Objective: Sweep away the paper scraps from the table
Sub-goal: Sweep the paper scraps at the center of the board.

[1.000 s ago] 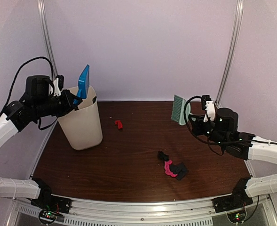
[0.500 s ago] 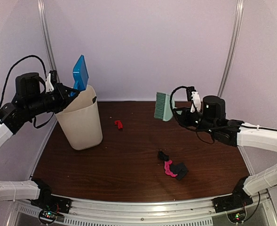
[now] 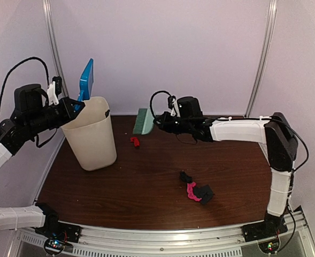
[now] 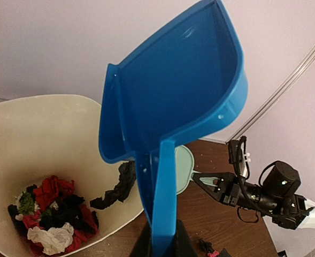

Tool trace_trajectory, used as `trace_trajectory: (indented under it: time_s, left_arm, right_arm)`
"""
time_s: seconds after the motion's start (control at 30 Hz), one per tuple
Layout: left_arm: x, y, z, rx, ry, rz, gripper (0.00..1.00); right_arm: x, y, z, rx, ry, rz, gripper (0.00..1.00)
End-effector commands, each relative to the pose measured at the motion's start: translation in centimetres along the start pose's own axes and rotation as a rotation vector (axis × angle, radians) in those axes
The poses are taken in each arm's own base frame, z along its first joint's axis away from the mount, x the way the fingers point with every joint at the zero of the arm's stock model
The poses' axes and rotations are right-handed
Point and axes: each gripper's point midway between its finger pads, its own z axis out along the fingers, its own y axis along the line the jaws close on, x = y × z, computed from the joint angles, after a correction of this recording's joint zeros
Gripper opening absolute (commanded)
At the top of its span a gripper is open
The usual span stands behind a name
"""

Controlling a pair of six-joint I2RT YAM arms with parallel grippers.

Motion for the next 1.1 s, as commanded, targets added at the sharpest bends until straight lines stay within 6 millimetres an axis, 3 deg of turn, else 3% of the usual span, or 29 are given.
trace_trajectory:
  time_s: [0.0,0.23,0.33,0.43,0.6,1.07]
  left_arm:
    - [-0.7,0.9,-0.7,-0.038,-0.055,0.093,0.00]
    - [-0.4,1.7,-1.2,-0.068,-0.060,0.126,0.00]
    - [-0.1,1.9,-1.3,-0.072,-0.056,0.135,0.00]
    - [0.1,2.1,-1.4,-0.082,-0.053,0.145,0.00]
    - [0.3,2.5,-1.5,-0.098,-0.049,0.160,0.00]
    - [1.2,1.4,-0.6,-0.035,0.006,0.175,0.00]
  right_arm:
    - [1.4,-0.4,5.0,0.019,0.039,0.193,0.00]
    - [2.3,-4.3,10.9,0.176,0.000,0.338,0.00]
    - [3.0,-6.3,12.0,0.249,-0.005,0.352,0.00]
    - [3.8,-7.6,11.8,0.303,0.010,0.352,0.00]
    - [5.5,-9.1,9.0,0.359,0.034,0.340,0.00]
    - [7.4,-11.6,-4.2,0.481,0.025,0.250,0.00]
